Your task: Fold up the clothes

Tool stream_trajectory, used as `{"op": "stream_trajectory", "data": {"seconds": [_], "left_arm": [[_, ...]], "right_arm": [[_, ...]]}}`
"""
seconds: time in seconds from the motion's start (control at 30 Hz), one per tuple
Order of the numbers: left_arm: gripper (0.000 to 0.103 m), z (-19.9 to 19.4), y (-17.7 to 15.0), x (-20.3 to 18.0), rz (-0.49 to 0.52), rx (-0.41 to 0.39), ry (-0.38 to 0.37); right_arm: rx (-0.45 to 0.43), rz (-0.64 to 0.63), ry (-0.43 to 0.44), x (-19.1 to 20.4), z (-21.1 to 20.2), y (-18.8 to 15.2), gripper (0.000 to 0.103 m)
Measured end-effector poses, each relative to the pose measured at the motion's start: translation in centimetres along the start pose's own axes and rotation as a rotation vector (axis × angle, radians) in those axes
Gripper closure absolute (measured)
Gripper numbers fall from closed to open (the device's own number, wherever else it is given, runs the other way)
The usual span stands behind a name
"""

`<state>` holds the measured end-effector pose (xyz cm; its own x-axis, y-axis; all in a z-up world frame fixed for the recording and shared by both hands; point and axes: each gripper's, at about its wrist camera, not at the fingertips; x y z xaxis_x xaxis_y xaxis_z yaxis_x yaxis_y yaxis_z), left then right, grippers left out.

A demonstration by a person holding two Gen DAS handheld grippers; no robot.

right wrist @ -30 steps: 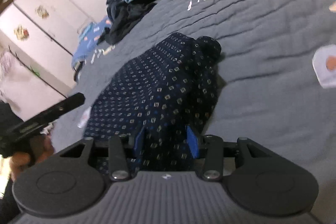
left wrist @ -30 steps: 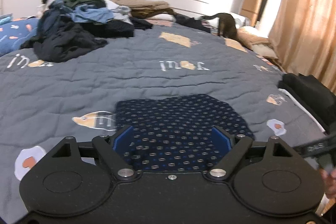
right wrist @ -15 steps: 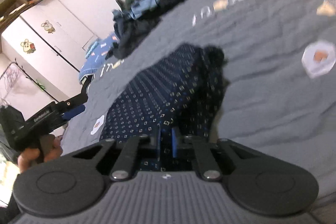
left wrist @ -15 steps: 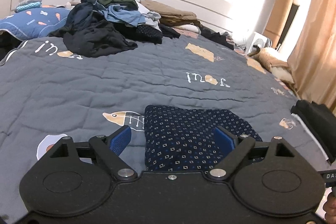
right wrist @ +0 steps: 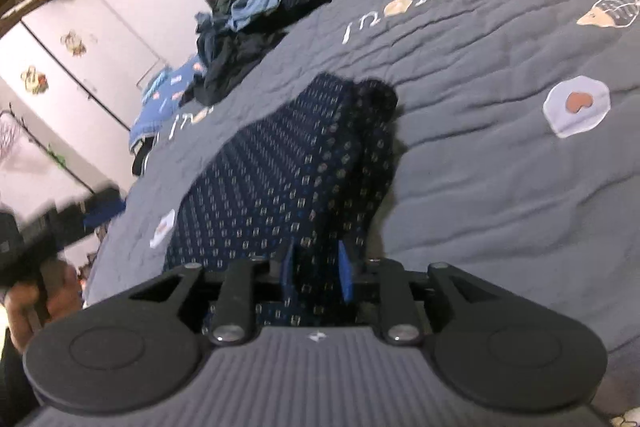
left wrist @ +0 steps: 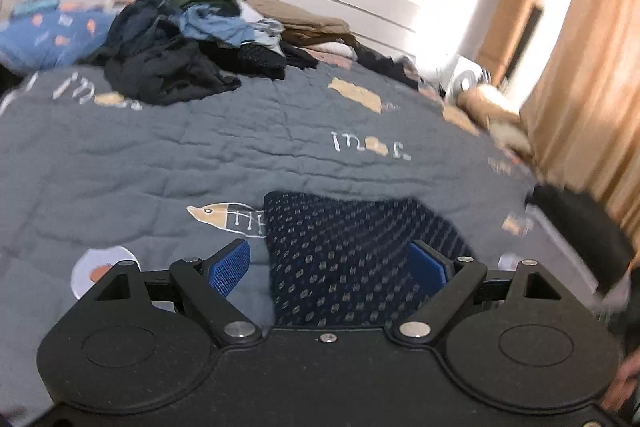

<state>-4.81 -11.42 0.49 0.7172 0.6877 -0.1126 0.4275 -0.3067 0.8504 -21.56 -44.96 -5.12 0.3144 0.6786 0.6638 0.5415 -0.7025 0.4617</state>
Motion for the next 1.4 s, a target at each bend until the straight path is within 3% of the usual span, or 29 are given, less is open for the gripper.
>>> {"op": "stream_trajectory", "data": {"seconds": [0.07,0.2,0.27,0.33,0.53,0.67,0.83,0.93,1.03,1.17,1.4], "left_arm": [[0.018,-0.3,-0.6,-0.2,0.026,-0.001,0.019],[0.02,-0.3,-1.6,1.1,-0.068,0.001,0.116],[0.02,0.4,-2.0,1.1,-0.02,0.043,0.155],[0.02,1.1,-2.3,0.8,0.022,0.063,0.194],[0.018,4.3,-2.5,-0.1,0.081,0.105,0.281],[0.018,5.3,-3.3,-0.6,0.128,0.18,0.241],[0.018,3.8,-4.3,-1.9,0.246,0.22,0.221],[0.018,2.6,-5.0,-2.6,0.306,0.238,0.158],[0.019,1.0,-5.2,-3.2,0.386,0.213,0.093],[0.019,-0.7,-5.0,-2.6,0.368,0.163,-0.041],[0.019,-1.3,-5.7,-3.1,0.408,0.142,-0.183]], "right_arm": [[-0.033,0.012,0.01,0.1,-0.7,0.6,0.079],[-0.097,0.041,0.07,0.5,-1.5,1.6,0.078],[-0.128,0.066,0.109,0.7,-1.6,1.7,0.077],[-0.119,0.073,0.158,1.4,-0.7,1.4,0.076],[-0.047,-0.002,0.152,3.4,2.3,0.1,0.076],[0.001,-0.052,0.147,4.7,4.4,-0.7,0.075],[0.036,-0.061,0.142,5.1,5.5,-1.0,0.075],[0.038,-0.053,0.137,5.2,5.8,-0.8,0.075],[0.042,-0.052,0.126,5.4,6.3,-0.5,0.074],[0.036,-0.057,0.114,6.1,6.7,0.0,0.074],[0.07,-0.122,0.156,10.0,8.5,3.0,0.073]]}}
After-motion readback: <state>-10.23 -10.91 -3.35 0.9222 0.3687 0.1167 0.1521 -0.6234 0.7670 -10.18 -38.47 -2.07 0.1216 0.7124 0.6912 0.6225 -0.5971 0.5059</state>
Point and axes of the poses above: each gripper's, at about its wrist camera, not at the fingertips, and z roughly the way its jaws point, x to its left, y to its top, and after that the axes turned 10 degrees about z, right-handed
